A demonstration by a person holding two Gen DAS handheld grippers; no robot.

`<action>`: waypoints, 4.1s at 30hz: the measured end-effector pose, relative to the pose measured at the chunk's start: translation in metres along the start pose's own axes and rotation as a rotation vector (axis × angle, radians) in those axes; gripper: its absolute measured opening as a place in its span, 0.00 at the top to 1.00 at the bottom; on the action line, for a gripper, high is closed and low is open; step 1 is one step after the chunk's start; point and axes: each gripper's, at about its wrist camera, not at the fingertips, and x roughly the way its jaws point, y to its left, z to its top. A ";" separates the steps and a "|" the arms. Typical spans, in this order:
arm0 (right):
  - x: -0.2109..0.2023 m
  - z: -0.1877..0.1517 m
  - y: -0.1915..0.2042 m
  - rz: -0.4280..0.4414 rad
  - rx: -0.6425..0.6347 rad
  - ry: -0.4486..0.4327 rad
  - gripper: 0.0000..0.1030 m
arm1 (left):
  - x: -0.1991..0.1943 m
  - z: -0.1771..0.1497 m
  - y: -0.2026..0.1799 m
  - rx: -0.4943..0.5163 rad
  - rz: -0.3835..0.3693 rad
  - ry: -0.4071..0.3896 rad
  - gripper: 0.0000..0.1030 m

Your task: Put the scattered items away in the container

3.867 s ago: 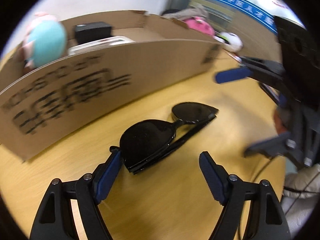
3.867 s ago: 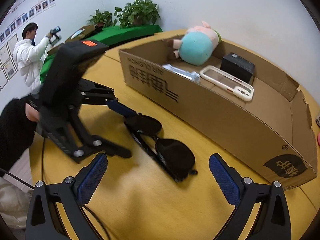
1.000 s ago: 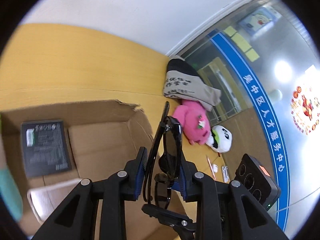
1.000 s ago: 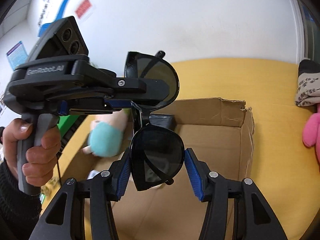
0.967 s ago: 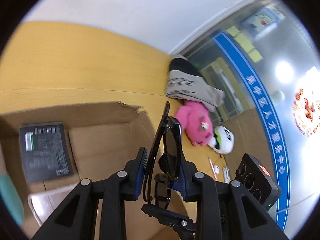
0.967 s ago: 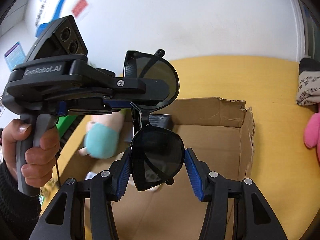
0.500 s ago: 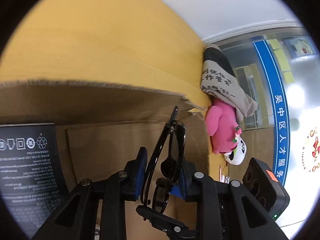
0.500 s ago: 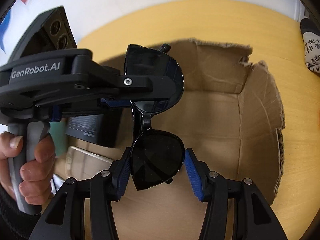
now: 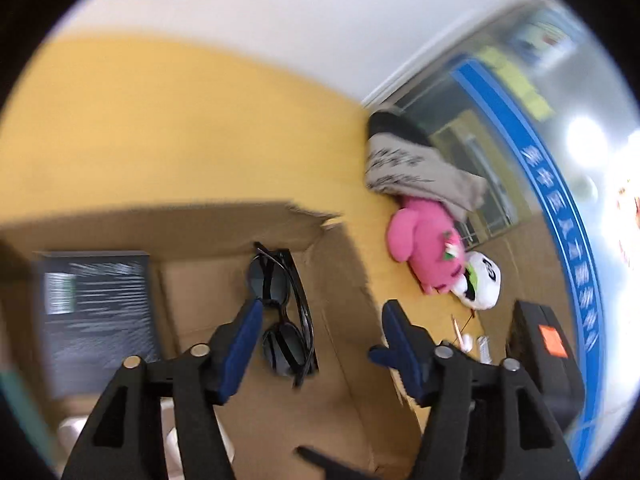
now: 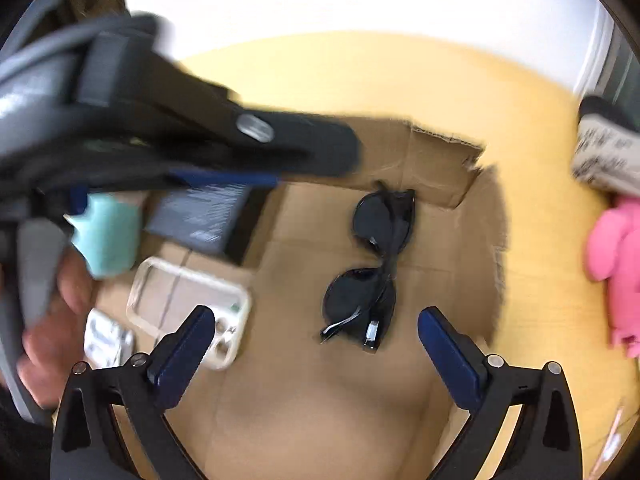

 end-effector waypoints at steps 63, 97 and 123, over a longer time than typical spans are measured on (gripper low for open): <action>-0.024 -0.204 0.063 -0.188 0.003 -0.668 0.00 | -0.105 -0.279 0.026 0.225 0.718 -0.583 0.12; -0.025 -0.204 0.062 -0.192 0.005 -0.665 0.00 | -0.104 -0.274 0.029 0.221 0.732 -0.570 0.01; -0.025 -0.203 0.062 -0.192 0.005 -0.665 0.00 | -0.104 -0.274 0.029 0.221 0.732 -0.570 0.01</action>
